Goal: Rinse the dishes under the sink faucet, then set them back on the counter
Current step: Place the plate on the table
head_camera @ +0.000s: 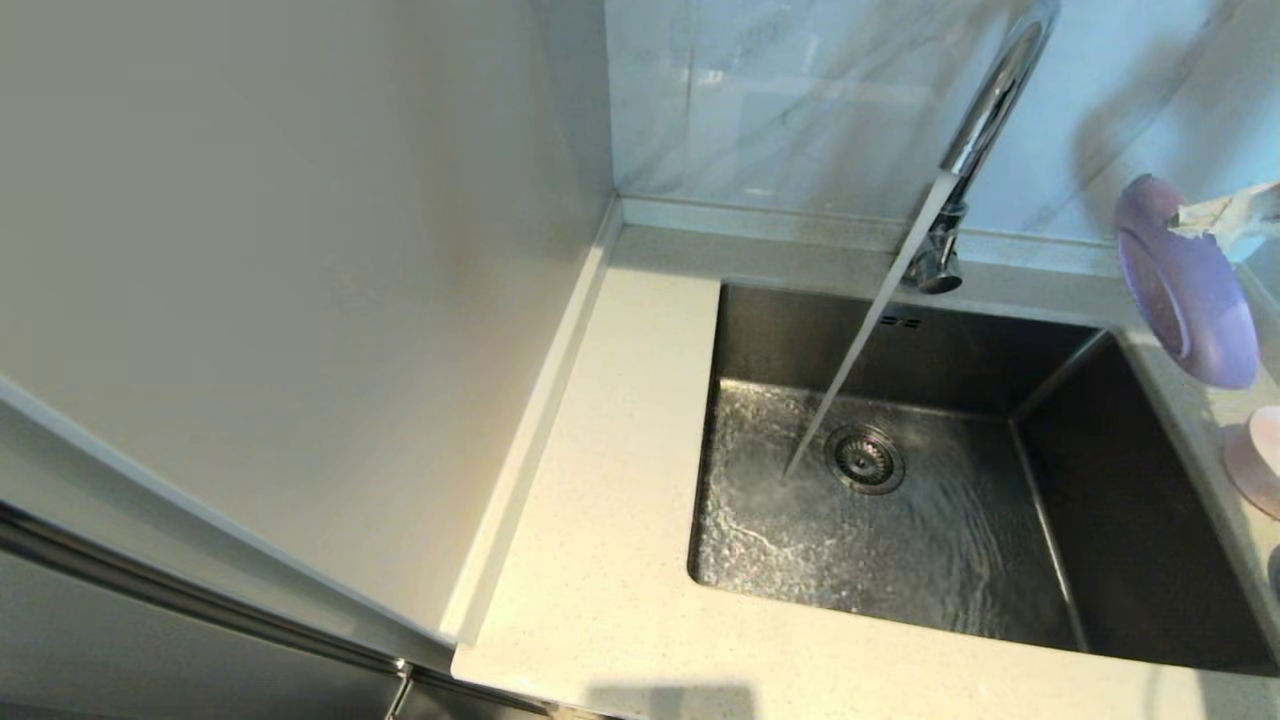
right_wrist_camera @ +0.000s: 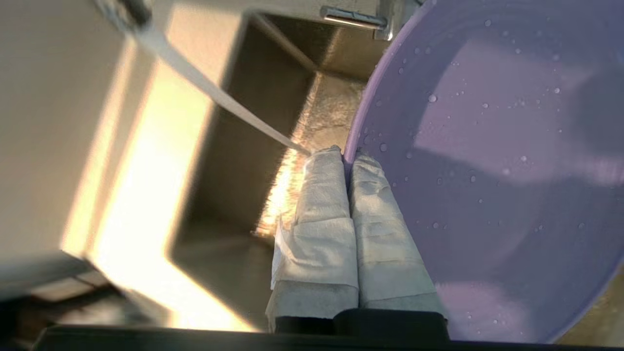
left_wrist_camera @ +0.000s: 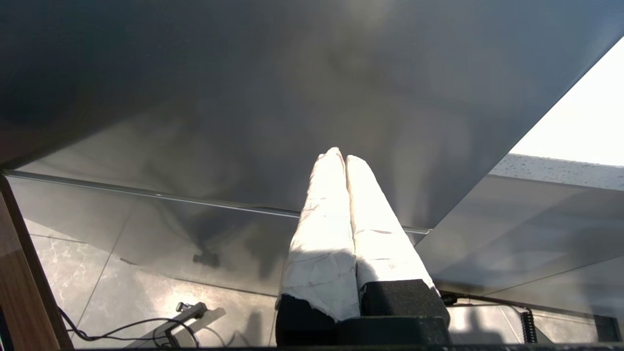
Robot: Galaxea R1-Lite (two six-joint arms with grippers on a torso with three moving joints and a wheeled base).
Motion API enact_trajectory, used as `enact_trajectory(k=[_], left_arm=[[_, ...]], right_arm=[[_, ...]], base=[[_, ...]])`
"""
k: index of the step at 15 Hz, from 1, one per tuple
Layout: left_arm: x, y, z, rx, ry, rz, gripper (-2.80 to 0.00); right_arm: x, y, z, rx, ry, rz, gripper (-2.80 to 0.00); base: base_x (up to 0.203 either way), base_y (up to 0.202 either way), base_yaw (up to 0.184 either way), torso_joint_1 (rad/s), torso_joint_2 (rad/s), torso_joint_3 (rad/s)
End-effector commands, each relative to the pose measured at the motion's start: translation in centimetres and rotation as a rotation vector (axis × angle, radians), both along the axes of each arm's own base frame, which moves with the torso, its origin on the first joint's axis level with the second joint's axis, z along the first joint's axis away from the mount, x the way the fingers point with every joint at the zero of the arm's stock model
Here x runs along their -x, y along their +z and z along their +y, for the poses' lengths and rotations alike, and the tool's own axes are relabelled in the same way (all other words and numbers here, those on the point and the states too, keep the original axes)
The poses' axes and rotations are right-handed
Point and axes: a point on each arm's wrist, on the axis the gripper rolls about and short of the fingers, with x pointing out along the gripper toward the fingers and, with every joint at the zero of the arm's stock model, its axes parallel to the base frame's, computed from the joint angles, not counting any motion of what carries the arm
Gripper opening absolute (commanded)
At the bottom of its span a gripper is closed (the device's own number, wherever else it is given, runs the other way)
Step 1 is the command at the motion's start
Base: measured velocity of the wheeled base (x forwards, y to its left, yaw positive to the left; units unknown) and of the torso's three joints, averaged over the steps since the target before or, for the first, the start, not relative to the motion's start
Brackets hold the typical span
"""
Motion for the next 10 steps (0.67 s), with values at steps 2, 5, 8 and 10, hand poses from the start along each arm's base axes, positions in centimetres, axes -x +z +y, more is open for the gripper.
enact_trajectory(k=[2, 5, 8, 10], left_arm=[[0.0, 0.0, 0.0, 0.000, -0.001, 0.000, -2.80], [0.0, 0.0, 0.0, 0.000, 0.001, 0.000, -2.80], [0.0, 0.0, 0.0, 0.000, 0.000, 0.000, -2.80], [0.0, 0.0, 0.0, 0.000, 0.001, 0.000, -2.80]], right_arm=[[-0.8, -0.8, -0.3, 0.189, 0.062, -0.061, -2.80], [-1.8, -2.6, -1.1, 0.445, 0.028, -0.036, -2.80], [-2.6, -3.9, -1.8, 0.592, -0.045, 0.044, -2.80], [-3.0, -5.0, -2.0, 0.652, -0.043, 0.087, -2.80]], base=[[0.000, 0.000, 0.000, 0.000, 0.00, 0.000], [0.000, 0.000, 0.000, 0.000, 0.00, 0.000], [0.000, 0.000, 0.000, 0.000, 0.00, 0.000], [0.000, 0.000, 0.000, 0.000, 0.00, 0.000]])
